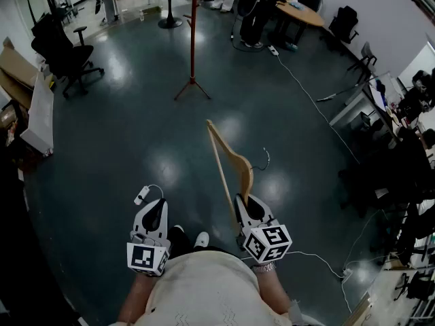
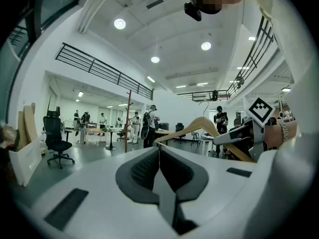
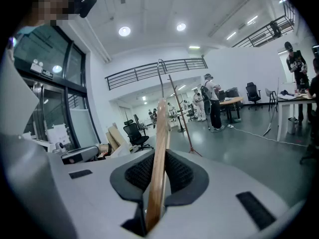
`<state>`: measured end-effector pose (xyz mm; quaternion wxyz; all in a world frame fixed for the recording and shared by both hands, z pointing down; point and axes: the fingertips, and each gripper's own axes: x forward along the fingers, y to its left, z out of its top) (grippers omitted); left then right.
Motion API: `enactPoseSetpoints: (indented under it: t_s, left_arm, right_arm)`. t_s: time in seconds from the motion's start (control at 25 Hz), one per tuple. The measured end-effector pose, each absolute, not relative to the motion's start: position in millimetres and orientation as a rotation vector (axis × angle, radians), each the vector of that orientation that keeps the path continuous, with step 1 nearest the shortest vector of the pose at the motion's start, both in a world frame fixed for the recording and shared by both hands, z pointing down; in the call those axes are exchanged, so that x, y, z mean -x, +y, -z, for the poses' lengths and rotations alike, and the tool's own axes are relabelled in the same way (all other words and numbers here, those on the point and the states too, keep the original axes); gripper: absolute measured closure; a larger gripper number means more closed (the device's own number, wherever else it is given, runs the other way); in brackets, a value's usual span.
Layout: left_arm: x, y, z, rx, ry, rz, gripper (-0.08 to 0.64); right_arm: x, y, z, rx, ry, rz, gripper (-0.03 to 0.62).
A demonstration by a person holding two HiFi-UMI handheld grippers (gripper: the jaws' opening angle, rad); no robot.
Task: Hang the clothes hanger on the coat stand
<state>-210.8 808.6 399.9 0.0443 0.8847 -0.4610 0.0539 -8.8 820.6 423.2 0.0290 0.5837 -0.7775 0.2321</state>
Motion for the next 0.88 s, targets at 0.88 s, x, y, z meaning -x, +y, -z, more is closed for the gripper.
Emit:
enactPoseSetpoints:
  t_s: [0.88]
  left_arm:
    - [178.5,691.2,-410.6,-2.77,-1.304,-0.115,0.546]
  right_arm:
    - [-3.5,736.4,-435.9,-1.821,-2.346,-0.73,0.523]
